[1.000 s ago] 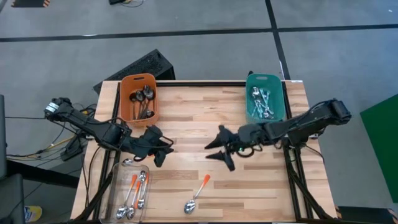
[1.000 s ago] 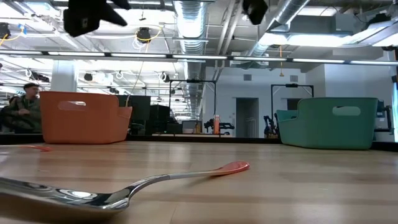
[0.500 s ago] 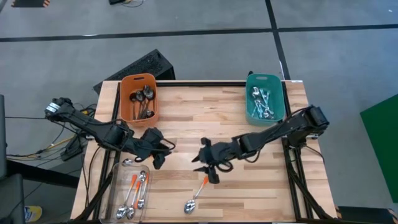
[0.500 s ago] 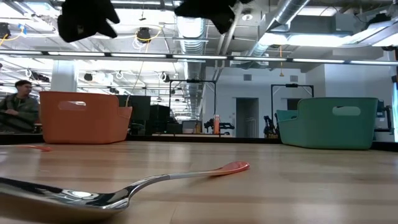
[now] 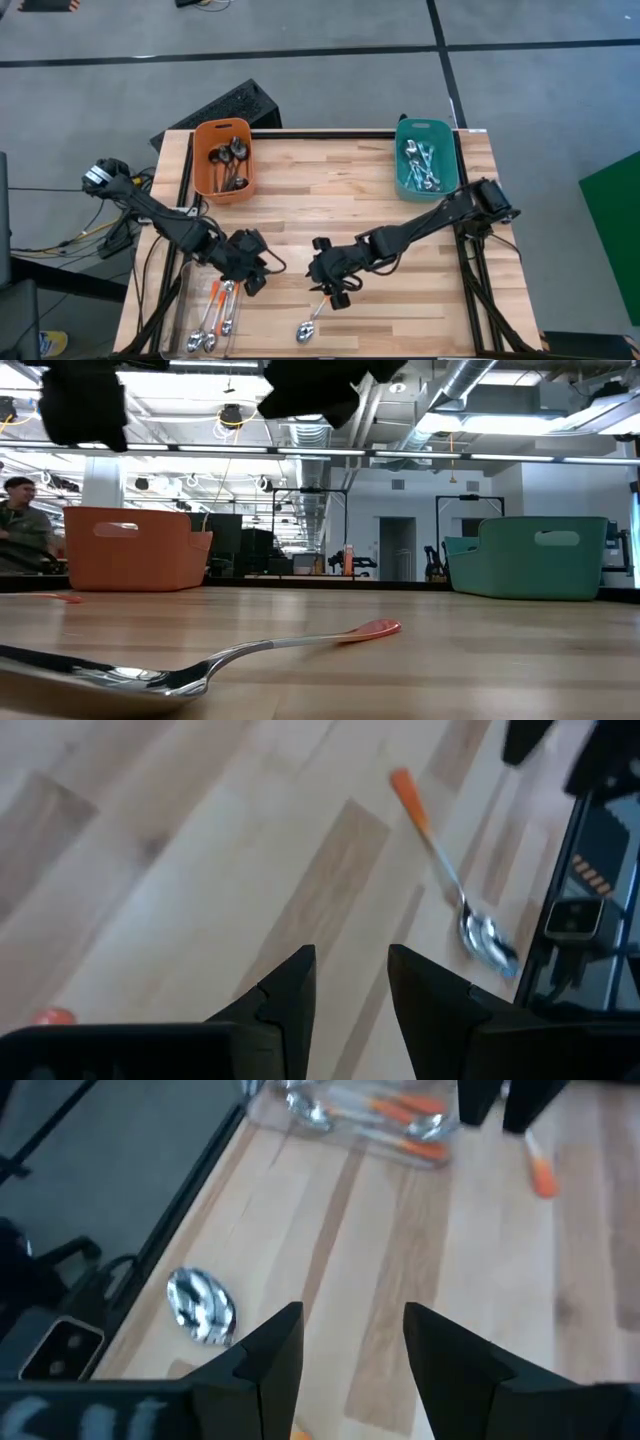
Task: Sort silverware by color (type)
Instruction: Put the orange spoon into the transparent bin
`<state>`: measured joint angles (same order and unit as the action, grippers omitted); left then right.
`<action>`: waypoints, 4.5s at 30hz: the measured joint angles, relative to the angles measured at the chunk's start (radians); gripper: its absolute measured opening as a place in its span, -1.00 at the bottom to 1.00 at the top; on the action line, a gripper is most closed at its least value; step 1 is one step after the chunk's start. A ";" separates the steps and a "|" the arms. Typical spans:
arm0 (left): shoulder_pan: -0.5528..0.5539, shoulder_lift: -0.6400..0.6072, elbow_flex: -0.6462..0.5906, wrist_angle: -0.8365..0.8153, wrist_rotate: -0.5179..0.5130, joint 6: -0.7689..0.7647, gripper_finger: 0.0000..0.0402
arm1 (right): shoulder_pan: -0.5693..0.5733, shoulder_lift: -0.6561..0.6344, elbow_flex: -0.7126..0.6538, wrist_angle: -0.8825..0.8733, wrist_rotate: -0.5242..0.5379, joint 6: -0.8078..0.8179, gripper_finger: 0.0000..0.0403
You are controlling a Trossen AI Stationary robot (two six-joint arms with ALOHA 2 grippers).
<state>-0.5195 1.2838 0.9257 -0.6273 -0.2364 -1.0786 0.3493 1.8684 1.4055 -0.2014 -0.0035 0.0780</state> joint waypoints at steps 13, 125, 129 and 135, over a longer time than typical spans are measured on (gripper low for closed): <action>-0.123 0.026 0.000 0.014 -0.008 -0.093 -0.43 | 0.066 0.071 -0.001 -0.025 0.000 -0.146 -0.03; -0.067 -0.270 0.000 0.715 -0.667 0.869 -0.43 | -0.364 -0.080 0.030 0.834 -0.381 0.433 -0.97; -0.051 -0.270 -0.001 0.822 -0.630 0.969 -0.43 | -0.361 -0.081 0.031 0.777 -0.334 0.373 -0.97; -0.026 -0.285 -0.001 0.844 -0.644 0.979 -0.43 | -0.363 -0.081 0.031 0.751 -0.310 0.344 -0.97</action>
<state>-0.5456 0.9988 0.9245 0.2169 -0.8806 -0.1000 -0.0139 1.7874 1.4368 0.5497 -0.3138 0.4225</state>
